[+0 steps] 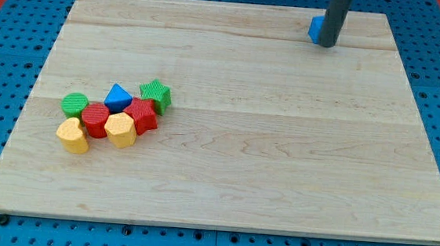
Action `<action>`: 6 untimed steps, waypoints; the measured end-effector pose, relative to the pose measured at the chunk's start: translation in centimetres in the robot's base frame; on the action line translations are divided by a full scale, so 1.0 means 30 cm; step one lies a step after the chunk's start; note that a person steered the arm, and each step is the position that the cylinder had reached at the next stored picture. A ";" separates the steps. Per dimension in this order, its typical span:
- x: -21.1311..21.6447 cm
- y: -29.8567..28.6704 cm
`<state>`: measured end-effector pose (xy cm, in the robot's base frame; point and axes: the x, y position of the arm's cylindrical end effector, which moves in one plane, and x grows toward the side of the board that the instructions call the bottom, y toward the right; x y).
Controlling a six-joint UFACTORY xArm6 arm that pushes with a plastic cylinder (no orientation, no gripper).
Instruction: Move the yellow heart into the red circle
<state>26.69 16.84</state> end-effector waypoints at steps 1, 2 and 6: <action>0.148 0.048; 0.437 -0.015; 1.035 -1.225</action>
